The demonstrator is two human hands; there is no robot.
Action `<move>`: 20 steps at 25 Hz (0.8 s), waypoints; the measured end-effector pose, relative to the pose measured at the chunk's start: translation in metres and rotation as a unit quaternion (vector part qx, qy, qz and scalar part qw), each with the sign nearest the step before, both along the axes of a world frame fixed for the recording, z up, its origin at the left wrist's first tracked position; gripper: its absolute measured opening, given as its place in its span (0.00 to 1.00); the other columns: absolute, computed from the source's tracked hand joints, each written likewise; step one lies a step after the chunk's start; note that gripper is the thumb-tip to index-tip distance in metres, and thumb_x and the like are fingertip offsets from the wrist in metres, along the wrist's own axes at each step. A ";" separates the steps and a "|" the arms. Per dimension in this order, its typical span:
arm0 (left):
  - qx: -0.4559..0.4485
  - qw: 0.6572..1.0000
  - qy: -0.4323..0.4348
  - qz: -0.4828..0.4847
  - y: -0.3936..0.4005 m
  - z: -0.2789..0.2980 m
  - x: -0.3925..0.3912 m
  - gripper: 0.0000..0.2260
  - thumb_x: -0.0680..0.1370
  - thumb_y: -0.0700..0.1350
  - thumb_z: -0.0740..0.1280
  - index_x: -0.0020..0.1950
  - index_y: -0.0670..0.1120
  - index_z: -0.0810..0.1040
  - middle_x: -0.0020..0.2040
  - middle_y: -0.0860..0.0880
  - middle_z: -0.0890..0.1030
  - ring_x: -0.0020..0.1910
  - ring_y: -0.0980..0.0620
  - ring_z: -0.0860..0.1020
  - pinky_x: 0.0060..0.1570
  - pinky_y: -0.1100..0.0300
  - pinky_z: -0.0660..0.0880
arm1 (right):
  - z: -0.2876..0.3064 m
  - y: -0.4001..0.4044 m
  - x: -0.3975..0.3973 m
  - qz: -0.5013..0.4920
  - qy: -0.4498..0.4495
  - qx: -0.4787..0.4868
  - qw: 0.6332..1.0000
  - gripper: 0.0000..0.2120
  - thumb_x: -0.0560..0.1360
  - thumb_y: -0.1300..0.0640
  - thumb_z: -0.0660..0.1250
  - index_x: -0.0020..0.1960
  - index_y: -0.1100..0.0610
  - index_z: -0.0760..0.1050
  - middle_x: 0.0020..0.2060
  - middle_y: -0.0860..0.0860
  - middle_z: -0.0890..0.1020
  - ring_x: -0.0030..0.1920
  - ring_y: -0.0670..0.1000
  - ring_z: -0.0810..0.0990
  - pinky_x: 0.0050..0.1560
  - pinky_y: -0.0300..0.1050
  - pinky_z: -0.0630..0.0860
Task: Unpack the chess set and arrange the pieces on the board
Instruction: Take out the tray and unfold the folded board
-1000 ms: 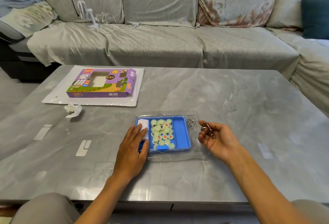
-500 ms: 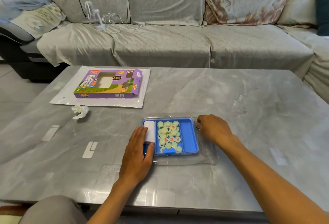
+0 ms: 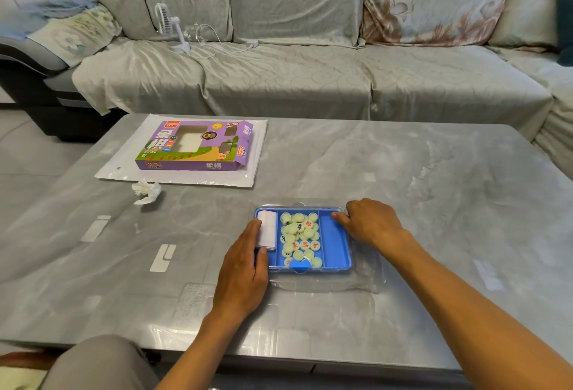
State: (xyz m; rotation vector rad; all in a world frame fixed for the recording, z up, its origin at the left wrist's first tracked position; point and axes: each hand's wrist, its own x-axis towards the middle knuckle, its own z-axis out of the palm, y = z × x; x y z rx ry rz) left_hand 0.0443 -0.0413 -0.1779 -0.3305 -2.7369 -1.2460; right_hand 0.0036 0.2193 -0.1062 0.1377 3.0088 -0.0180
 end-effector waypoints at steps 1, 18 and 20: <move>0.001 1.000 -0.001 0.001 0.000 0.000 0.000 0.29 0.76 0.62 0.50 0.77 0.58 0.53 0.74 0.56 0.64 0.66 0.58 0.70 0.55 0.66 0.74 | -0.002 0.000 0.001 -0.003 0.014 -0.010 1.000 0.23 0.78 0.35 0.52 0.43 0.54 0.72 0.39 0.50 0.78 0.39 0.49 0.77 0.41 0.45 0.75; 0.000 1.000 0.015 0.006 0.000 -0.001 0.000 0.27 0.78 0.61 0.52 0.76 0.58 0.55 0.73 0.56 0.66 0.65 0.57 0.71 0.55 0.58 0.79 | 0.008 0.030 0.027 -0.290 0.084 -0.805 0.511 0.12 0.69 0.63 0.57 0.29 0.54 0.61 0.25 0.51 0.63 0.19 0.46 0.56 0.19 0.34 0.52; 0.003 1.000 0.013 0.006 0.000 -0.001 0.001 0.27 0.77 0.62 0.51 0.76 0.58 0.55 0.73 0.56 0.66 0.65 0.56 0.71 0.54 0.58 0.79 | 0.015 0.027 0.031 -0.270 0.060 -0.870 0.408 0.07 0.66 0.64 0.55 0.30 0.55 0.63 0.27 0.52 0.67 0.18 0.45 0.57 0.17 0.33 0.51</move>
